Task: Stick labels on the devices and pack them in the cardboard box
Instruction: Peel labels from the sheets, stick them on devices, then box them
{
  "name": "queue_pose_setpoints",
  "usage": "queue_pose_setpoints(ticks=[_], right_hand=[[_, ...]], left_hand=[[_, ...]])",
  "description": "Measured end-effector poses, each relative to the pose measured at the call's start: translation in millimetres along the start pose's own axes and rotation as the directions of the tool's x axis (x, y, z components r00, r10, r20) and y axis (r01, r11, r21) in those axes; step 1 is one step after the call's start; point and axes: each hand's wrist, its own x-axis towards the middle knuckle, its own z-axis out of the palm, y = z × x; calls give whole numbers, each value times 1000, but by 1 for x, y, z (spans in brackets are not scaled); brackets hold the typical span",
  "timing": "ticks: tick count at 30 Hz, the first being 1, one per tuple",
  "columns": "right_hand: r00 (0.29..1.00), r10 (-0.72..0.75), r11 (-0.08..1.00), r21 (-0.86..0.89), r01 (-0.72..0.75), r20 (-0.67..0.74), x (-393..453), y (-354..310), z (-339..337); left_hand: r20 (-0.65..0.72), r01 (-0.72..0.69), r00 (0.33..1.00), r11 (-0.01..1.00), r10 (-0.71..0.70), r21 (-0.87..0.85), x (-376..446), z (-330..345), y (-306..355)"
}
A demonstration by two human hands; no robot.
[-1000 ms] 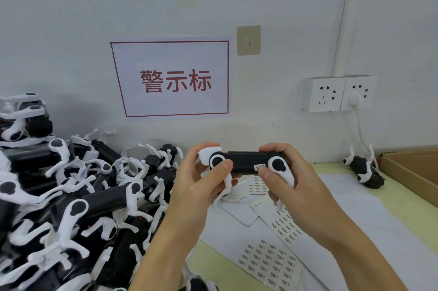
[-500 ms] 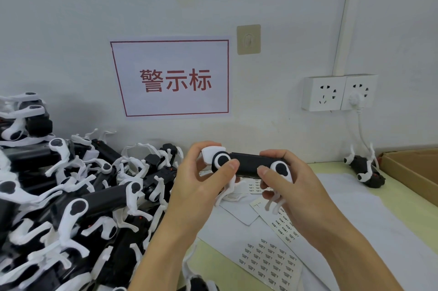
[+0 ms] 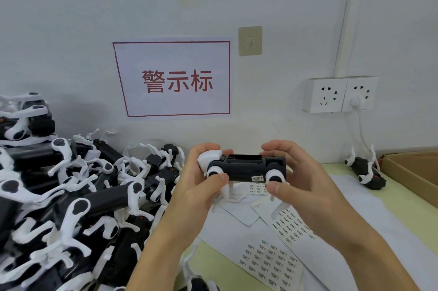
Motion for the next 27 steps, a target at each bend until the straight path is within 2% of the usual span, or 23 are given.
queue_pose_setpoints(ticks=[6,13,18,27], right_hand=[[999,-31,997,-72,29,-23,-1,-16,9],[997,-33,993,-119,25,-63,0,-21,14],[992,-41,995,-94,30,-118,1,-18,13],[988,3,999,33,2,-155,4,-13,15]], left_hand=[[-46,23,998,971,-35,-238,2,4,-3],[-30,19,999,967,-28,-256,0,6,0],[-26,23,999,933,-34,-359,1,8,3],[-88,-38,996,978,20,-207,2,4,0]])
